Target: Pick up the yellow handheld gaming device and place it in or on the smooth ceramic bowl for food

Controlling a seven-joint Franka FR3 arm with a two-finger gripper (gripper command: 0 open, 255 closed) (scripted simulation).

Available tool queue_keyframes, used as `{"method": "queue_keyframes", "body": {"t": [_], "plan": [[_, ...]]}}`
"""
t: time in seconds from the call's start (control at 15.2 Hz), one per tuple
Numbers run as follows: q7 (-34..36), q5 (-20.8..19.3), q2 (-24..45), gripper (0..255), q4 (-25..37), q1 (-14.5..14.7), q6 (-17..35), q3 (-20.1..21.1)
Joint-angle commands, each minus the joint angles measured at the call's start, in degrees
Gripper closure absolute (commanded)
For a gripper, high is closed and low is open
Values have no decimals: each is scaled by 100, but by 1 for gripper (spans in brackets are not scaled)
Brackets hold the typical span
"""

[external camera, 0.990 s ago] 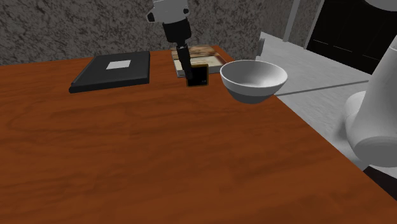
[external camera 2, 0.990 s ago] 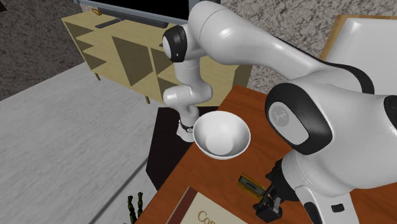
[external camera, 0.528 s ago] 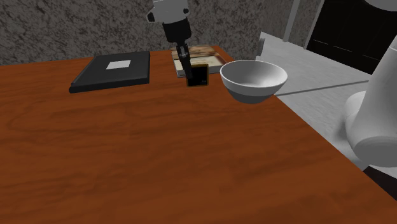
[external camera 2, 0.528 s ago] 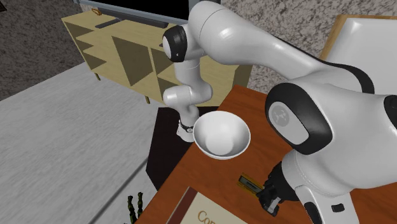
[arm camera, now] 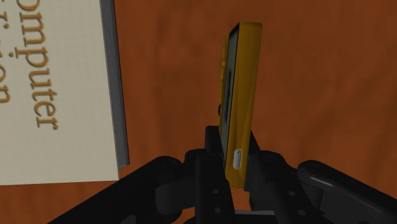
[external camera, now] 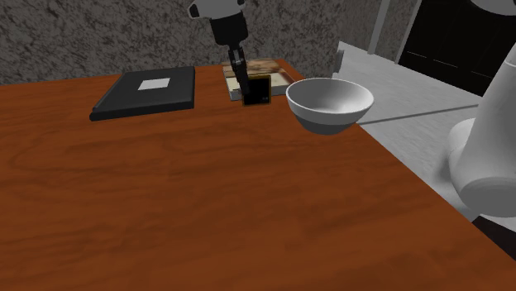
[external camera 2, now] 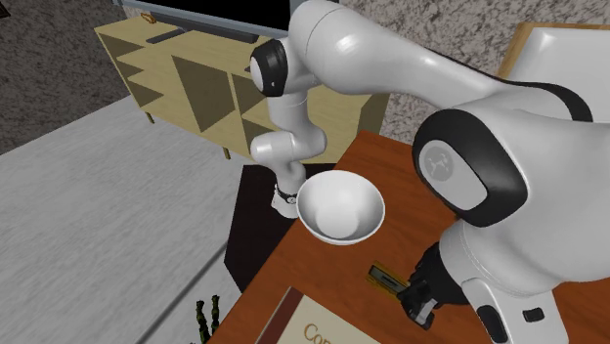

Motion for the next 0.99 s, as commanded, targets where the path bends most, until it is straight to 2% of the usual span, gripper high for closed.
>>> {"method": "queue_keyframes", "body": {"t": [0.0,0.92], "plan": [[2,-5,28,255,193,10,-168,8],[-20,-129,504,255,1931,99,-1445,50]]}}
